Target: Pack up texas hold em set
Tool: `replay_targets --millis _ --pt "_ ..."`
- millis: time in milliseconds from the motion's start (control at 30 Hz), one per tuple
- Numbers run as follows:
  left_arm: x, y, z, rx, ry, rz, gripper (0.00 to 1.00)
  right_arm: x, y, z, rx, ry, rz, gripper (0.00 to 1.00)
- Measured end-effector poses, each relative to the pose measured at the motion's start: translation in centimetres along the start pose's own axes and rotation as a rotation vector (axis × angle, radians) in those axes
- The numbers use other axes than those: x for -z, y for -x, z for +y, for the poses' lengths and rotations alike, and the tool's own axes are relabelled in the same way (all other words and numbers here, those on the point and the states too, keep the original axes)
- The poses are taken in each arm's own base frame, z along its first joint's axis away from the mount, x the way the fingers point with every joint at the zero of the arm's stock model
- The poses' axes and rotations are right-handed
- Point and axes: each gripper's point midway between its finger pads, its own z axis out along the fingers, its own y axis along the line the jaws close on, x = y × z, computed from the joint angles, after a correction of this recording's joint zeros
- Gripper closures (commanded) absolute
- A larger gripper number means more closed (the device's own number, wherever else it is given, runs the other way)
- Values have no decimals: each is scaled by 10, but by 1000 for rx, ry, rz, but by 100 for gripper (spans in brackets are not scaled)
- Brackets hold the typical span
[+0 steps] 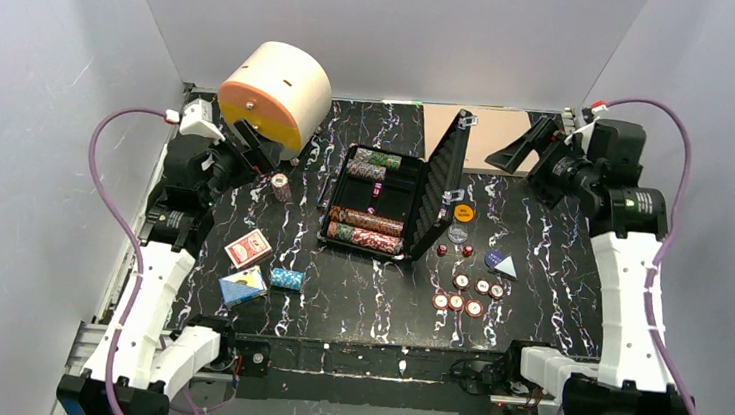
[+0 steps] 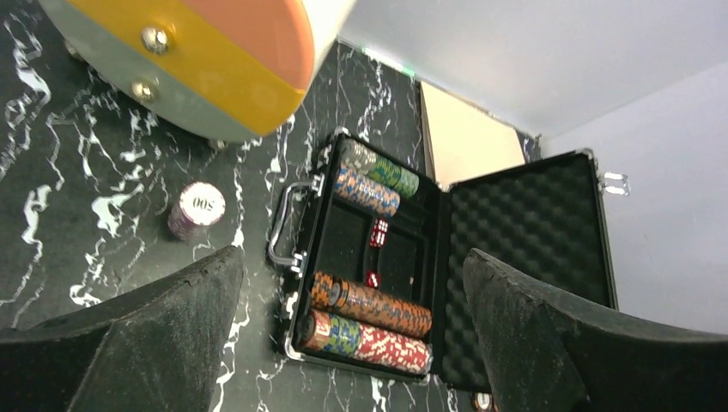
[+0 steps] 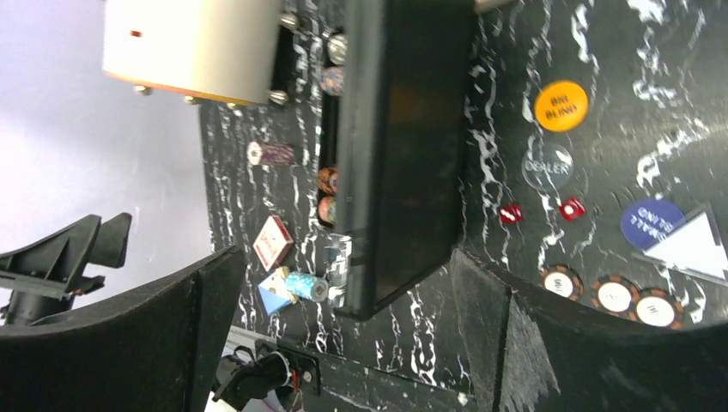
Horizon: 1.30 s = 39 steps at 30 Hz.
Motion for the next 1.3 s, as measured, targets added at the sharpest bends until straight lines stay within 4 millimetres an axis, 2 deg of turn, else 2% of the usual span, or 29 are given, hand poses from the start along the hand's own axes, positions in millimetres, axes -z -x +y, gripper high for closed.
replay_targets --millis 133,267,433,500,600,700,800,1033,1300 --pt "-13 -21 4 20 -9 73 2 -20 -14 -18 -32 -84 83 2" --pt "-26 -44 6 47 -28 144 2 -44 -34 -16 8 -113 163 3" --pt "-38 -81 -2 42 -64 261 2 -92 -59 -12 62 -186 273 20" --pt "-39 -92 -4 34 -73 292 2 -109 -66 -16 68 -229 288 22" --pt "-37 -108 -4 30 -78 330 2 -129 -68 -26 75 -309 276 24" --pt "-37 -111 -4 32 -77 337 2 -142 -55 -28 87 -358 231 35" --pt "-38 -112 -3 25 -77 336 2 -150 -48 -31 97 -388 210 43" --pt "-43 -118 2 -4 -74 348 2 -157 -47 -42 157 -441 243 77" --pt "-54 -142 17 -25 -35 422 2 -158 -50 -37 276 -410 325 87"
